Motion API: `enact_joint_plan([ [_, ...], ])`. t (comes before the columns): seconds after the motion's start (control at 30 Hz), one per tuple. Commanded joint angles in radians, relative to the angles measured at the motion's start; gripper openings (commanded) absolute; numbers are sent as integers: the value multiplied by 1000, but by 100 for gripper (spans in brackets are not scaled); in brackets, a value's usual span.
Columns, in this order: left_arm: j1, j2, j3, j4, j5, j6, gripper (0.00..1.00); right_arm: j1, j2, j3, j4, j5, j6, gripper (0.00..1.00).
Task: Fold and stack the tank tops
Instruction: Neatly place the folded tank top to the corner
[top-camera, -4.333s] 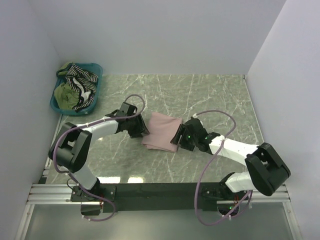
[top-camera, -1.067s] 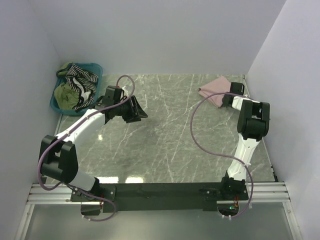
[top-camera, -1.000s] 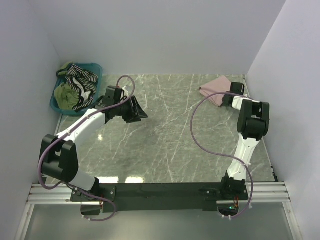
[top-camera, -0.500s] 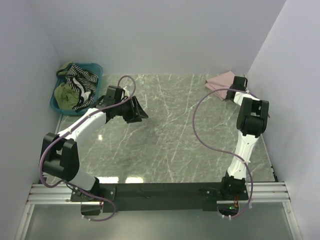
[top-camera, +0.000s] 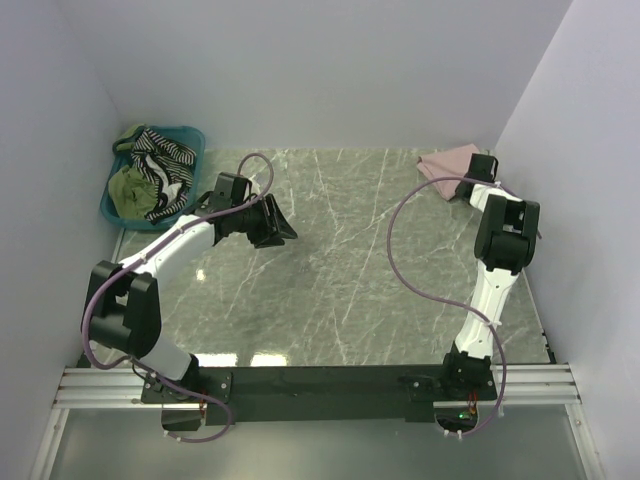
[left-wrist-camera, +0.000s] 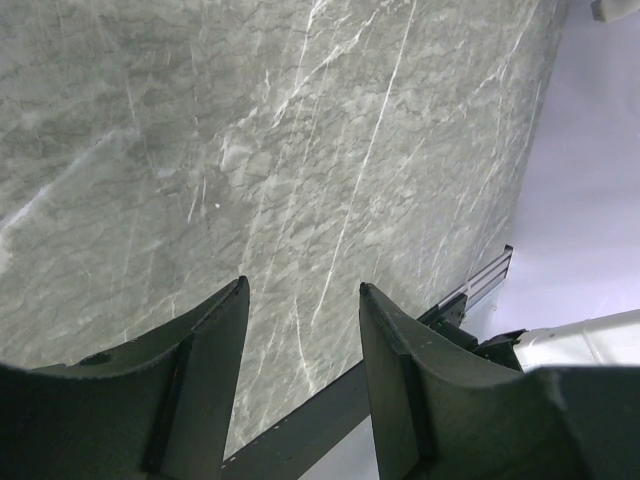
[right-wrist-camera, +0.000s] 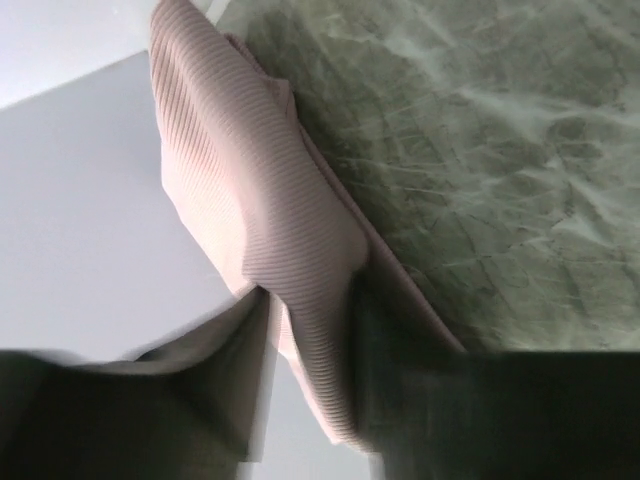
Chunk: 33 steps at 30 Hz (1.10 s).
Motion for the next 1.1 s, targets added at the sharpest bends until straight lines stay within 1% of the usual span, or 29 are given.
enact_joint_plan([
  [0.0,1,-22,39,15,20,16,54,-9,-8,26,3,-10,-33,51],
  [0.07,1,-35,35,18,19,14,54,-9,-27,16,-20,-6,-71,62],
  [0.1,1,-38,33,22,19,13,55,-9,-46,3,-38,-6,-82,73],
  [0.13,1,-48,29,25,22,10,55,-6,-57,-8,-44,-7,-96,80],
  [0.17,1,-52,30,25,22,10,54,-9,-67,-37,-43,-10,-102,80],
  [0.2,1,-57,29,28,23,8,55,-8,-92,-49,-54,-7,-105,89],
  [0.33,1,-84,16,34,16,7,55,-12,-162,-132,-58,4,-145,91],
  [0.47,1,-106,6,43,17,-1,55,-12,-210,-145,-167,-2,-195,93],
  [0.63,6,-134,1,41,7,-15,55,-12,-270,-198,-221,-41,-249,94],
  [0.67,6,-137,0,41,1,-21,55,-11,-284,-201,-259,-47,-260,95],
  [0.8,20,-156,-10,35,-10,-39,55,-21,-311,-209,-327,-99,-384,97],
  [0.87,31,-167,-17,40,-16,-47,55,-20,-337,-221,-359,-107,-419,97],
  [0.9,40,-176,-23,41,-24,-49,55,-17,-353,-256,-345,-122,-468,97],
  [0.97,46,-187,-33,46,-33,-52,55,-12,-395,-289,-335,-134,-510,98],
  [1.0,50,-196,-43,48,-42,-53,55,-11,-409,-307,-324,-147,-565,99],
  [1.07,69,-207,-62,57,-41,-58,55,-11,-449,-361,-296,-196,-615,99],
])
